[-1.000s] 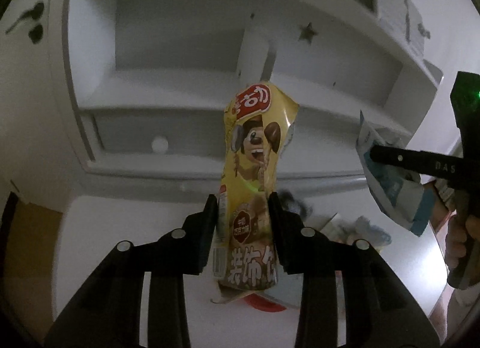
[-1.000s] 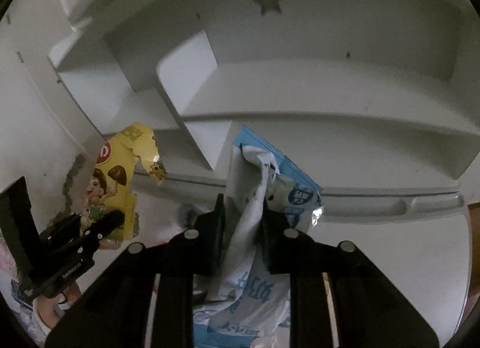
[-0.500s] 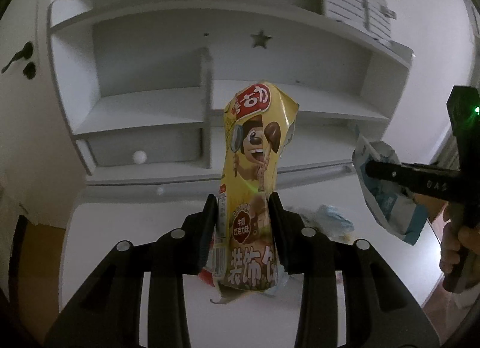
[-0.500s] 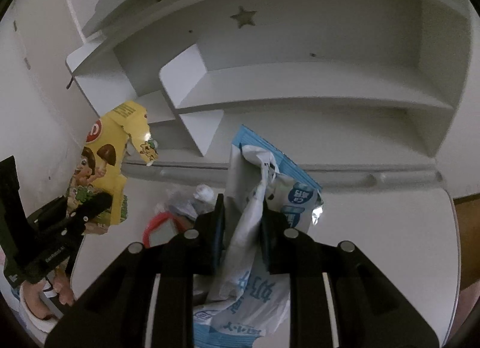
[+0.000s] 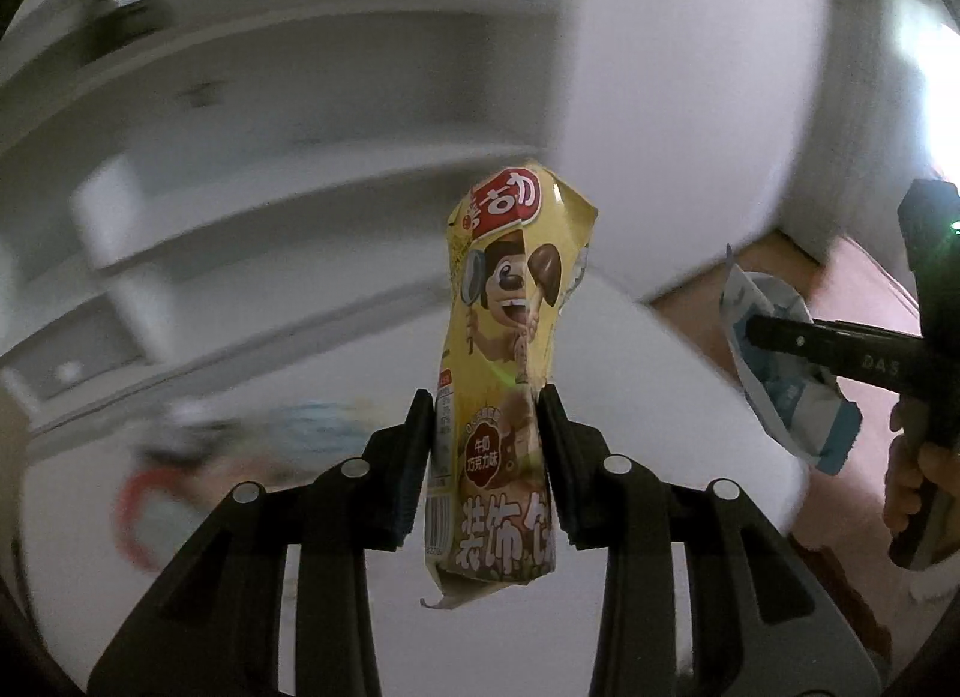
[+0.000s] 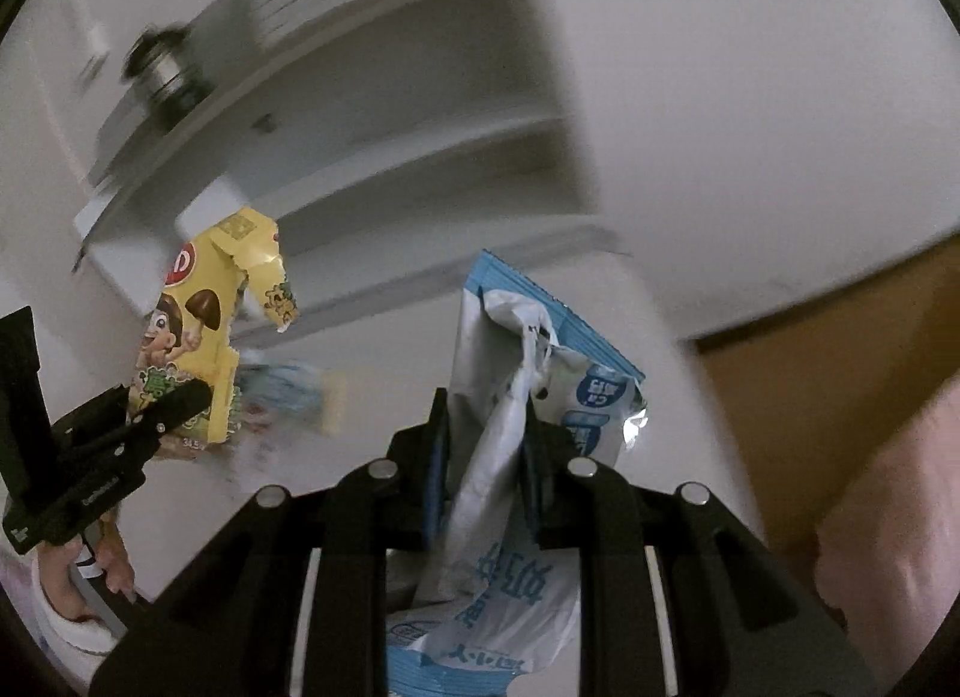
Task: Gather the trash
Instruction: 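Carry both items over the bin and open both tools to drop them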
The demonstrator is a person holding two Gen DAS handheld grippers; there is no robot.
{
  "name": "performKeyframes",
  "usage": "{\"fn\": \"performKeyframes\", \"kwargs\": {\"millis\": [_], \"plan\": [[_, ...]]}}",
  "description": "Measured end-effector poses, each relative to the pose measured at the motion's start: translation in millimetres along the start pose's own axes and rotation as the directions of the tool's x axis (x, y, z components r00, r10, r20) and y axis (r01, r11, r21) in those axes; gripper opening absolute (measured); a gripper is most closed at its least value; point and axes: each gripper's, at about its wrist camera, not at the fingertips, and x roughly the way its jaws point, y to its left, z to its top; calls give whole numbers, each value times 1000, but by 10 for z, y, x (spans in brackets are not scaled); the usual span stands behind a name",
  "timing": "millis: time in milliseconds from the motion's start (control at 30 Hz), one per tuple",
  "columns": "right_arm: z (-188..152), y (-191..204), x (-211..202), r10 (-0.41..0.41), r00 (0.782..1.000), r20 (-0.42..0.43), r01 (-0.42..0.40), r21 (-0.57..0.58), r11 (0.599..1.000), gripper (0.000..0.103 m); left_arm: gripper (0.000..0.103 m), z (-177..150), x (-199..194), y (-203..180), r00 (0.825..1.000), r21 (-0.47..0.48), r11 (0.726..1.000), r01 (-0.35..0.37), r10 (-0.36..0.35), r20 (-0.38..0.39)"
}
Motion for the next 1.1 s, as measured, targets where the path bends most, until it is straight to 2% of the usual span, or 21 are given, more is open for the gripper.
{"fn": "performKeyframes", "kwargs": {"millis": [100,200,300,367,433,500,567,633,667,767,833,933,967,1100], "plan": [[-376,-707,-437,-79,997,17,77,108,991,21,35,6,230,-822,990,104,985,135,-130,-51],[-796,-1389,-899,-170,985,24,160,218,963,21,37,-66,447,-1723,962,227,937,265,-242,-126],[-1174,-1985,-1108,-231,973,-10,222,322,920,21,37,-264,692,-2576,916,310,868,389,-327,-232],[-1498,-2390,-1146,-251,967,-49,249,401,881,21,37,-538,938,-3102,881,352,822,447,-338,-330],[-1812,-2723,-1077,-264,959,-98,279,458,844,21,37,-831,1197,-3428,847,361,797,484,-323,-422],[-2130,-3047,-893,-220,963,-153,268,533,802,21,37,-1141,1472,-3650,813,357,784,507,-298,-500],[-2483,-3379,-573,-146,965,-217,251,614,749,21,37,-1452,1796,-3786,775,338,785,519,-266,-573],[-2816,-3617,-144,-79,951,-300,267,662,701,21,39,-1819,2230,-3833,723,296,807,511,-217,-656],[-2975,-3670,78,-44,938,-344,279,671,687,21,39,-1988,2430,-3833,697,278,822,498,-189,-692],[-3427,-3762,731,56,878,-475,324,675,663,21,39,-2539,3100,-3710,593,250,868,428,-62,-802],[-3649,-3795,977,83,856,-509,345,685,642,21,39,-2739,3297,-3627,543,223,884,411,-41,-839],[-3752,-3829,1116,117,853,-509,339,708,619,21,39,-2848,3384,-3550,499,147,899,413,-88,-862],[-3760,-3853,1140,118,849,-515,341,705,622,21,39,-2858,3399,-3548,490,131,899,417,-101,-866],[-3689,-3903,1151,94,850,-519,354,694,627,21,39,-2841,3457,-3583,486,120,897,426,-115,-866]]}}
